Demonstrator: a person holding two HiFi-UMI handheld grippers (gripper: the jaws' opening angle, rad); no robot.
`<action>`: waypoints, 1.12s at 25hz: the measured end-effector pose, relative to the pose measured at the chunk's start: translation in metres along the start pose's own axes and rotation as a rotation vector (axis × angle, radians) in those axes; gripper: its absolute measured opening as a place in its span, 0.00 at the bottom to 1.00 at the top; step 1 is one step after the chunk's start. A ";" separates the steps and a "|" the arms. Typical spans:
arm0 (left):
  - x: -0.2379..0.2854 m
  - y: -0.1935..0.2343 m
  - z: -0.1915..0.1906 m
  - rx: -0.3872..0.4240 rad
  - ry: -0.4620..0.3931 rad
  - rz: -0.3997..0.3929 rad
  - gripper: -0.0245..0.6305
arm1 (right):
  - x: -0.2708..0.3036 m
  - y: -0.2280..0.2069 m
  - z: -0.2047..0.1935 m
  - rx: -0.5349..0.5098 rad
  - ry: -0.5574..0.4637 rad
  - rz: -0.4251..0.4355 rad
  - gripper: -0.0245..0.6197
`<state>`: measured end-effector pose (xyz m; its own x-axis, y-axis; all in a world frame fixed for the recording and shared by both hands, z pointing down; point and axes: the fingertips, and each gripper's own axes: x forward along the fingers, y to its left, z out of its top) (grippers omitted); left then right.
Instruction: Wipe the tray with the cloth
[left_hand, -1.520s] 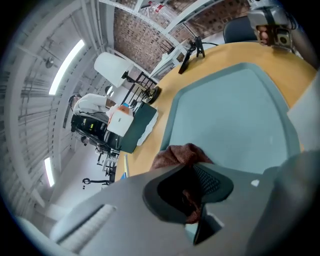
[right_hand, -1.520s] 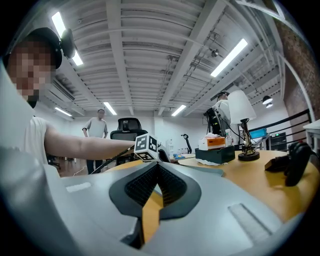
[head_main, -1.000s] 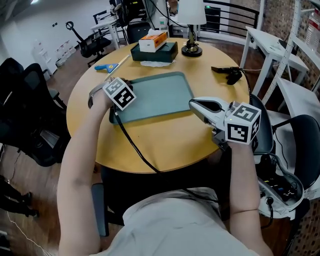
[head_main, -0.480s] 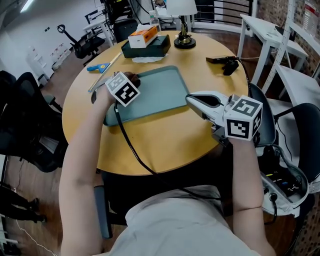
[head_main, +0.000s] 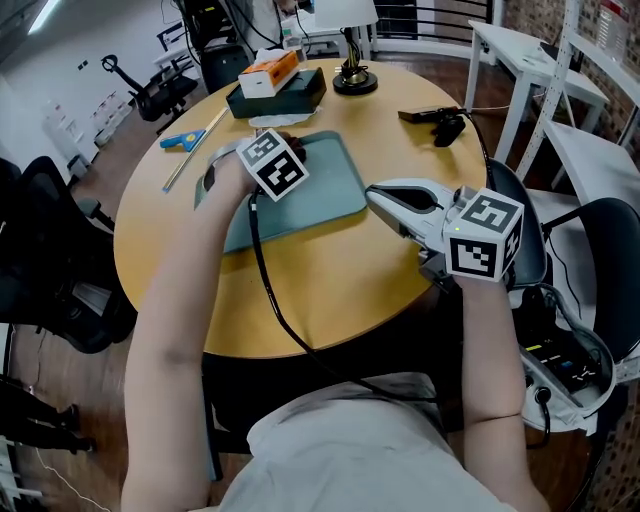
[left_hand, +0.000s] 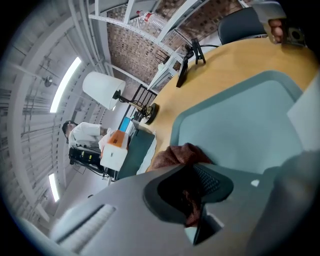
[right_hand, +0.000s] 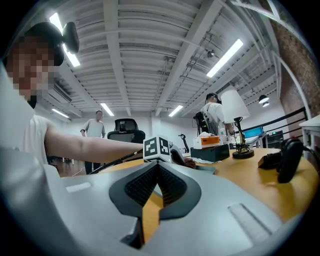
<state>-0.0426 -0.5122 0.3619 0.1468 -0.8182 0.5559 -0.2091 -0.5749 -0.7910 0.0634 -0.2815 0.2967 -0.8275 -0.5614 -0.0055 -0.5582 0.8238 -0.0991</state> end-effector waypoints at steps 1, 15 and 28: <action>0.001 -0.001 0.007 0.007 -0.006 -0.003 0.60 | 0.000 -0.001 0.000 0.001 -0.001 -0.001 0.04; 0.012 -0.016 0.073 0.080 -0.089 -0.039 0.60 | 0.003 -0.014 0.002 -0.021 0.040 -0.035 0.04; -0.050 -0.068 0.084 0.083 -0.138 -0.251 0.60 | 0.004 -0.015 0.000 -0.026 0.054 -0.052 0.04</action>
<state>0.0458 -0.4320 0.3661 0.3147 -0.6396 0.7014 -0.0703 -0.7526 -0.6547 0.0687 -0.2958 0.2980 -0.7990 -0.5990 0.0530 -0.6013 0.7958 -0.0715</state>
